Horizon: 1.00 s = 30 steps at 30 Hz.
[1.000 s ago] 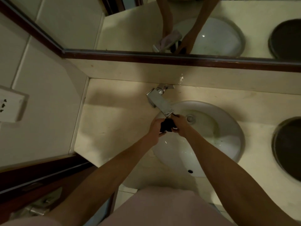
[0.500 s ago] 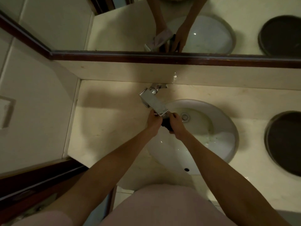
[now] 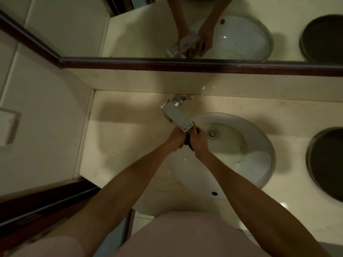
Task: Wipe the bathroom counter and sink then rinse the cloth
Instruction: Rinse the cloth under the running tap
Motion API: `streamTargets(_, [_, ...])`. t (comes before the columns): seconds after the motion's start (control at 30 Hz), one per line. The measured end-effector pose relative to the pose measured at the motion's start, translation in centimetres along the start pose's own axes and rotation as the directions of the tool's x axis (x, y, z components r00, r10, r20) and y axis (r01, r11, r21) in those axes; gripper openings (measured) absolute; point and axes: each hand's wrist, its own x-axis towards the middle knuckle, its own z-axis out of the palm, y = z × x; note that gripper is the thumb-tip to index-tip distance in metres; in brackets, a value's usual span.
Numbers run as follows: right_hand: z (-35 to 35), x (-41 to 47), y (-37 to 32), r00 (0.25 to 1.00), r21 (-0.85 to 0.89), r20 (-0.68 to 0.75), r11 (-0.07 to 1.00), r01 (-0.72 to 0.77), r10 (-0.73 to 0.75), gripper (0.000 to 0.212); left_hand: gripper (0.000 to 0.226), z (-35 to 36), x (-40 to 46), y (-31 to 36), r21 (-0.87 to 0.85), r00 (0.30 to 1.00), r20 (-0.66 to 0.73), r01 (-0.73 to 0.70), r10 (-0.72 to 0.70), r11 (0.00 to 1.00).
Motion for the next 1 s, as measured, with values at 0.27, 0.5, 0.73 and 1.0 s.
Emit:
streamTargets(0.27, [-0.3, 1.2, -0.2, 0.997, 0.009, 0.013, 0.997, -0.075, 0.075, 0.044, 0.035, 0.5, -1.7, 0.7, -0.032, 0.996, 0.054, 0.074, -0.073, 0.997])
streamTargets(0.5, [-1.6, -0.1, 0.5, 0.997, 0.071, 0.044, 0.996, -0.060, 0.057, 0.039, 0.036, -0.2, -1.4, 0.6, 0.020, 0.998, 0.063, -0.033, 0.031, 0.999])
streamTargets(0.73, [-4.0, 1.2, 1.0, 0.810, 0.254, 0.300, 0.776, -0.577, 0.504, 0.056, 0.024, -0.3, -2.9, -0.1, 0.289, 0.881, 0.058, -0.465, 0.470, 0.837])
streamTargets(1.0, [-3.7, 2.3, 0.4, 0.702, 0.088, 0.355, 0.726, -0.683, 0.617, 0.037, 0.022, -2.8, -4.4, -3.0, 0.311, 0.804, -0.055, -0.550, 0.593, 0.775])
